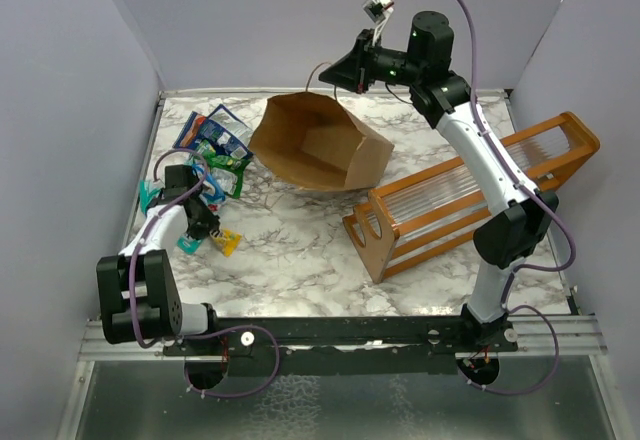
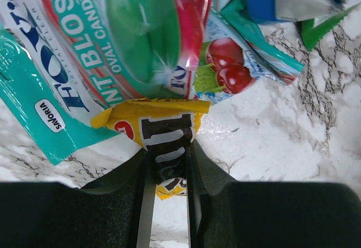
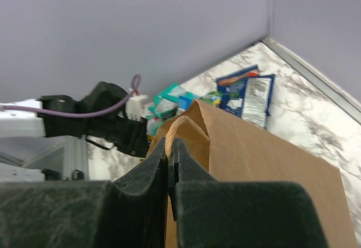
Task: Take the snacks out of the paper bag
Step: Place the snack at the center of the board, then adjust the paper bag at the center of the board.
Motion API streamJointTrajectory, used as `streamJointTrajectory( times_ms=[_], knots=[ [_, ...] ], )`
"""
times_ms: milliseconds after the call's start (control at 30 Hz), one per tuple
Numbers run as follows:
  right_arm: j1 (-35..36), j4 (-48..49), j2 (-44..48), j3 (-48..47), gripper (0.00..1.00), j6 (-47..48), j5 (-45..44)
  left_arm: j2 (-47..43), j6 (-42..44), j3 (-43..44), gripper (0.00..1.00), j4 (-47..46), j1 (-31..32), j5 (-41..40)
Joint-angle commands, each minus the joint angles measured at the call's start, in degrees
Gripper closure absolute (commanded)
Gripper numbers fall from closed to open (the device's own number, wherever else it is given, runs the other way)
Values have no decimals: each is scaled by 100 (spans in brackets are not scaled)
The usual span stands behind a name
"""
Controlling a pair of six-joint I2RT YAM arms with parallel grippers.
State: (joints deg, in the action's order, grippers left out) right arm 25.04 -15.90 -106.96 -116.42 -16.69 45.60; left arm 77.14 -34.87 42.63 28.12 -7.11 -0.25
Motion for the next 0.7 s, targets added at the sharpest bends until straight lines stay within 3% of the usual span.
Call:
streamJointTrajectory(
  times_ms=[0,133,167,267,400,667],
  knots=[
    [89,839,262,-173,98,-1337,404,-75,-162,-133,68,-444,-232,330],
    [85,1174,153,-67,98,-2071,-281,-257,-144,-134,33,-459,-246,337],
    [74,1138,81,-129,98,-2136,-503,-288,-138,-126,29,-450,-242,345],
    [-69,1328,-137,-40,98,-2502,-1020,-390,-102,-77,27,-366,-243,370],
    [-401,1680,-527,117,98,-3016,-1040,-628,-61,-1,27,-260,-242,478],
    [-888,1840,-854,484,94,-3109,-861,-1428,222,388,13,-71,-246,659]
  ],
)
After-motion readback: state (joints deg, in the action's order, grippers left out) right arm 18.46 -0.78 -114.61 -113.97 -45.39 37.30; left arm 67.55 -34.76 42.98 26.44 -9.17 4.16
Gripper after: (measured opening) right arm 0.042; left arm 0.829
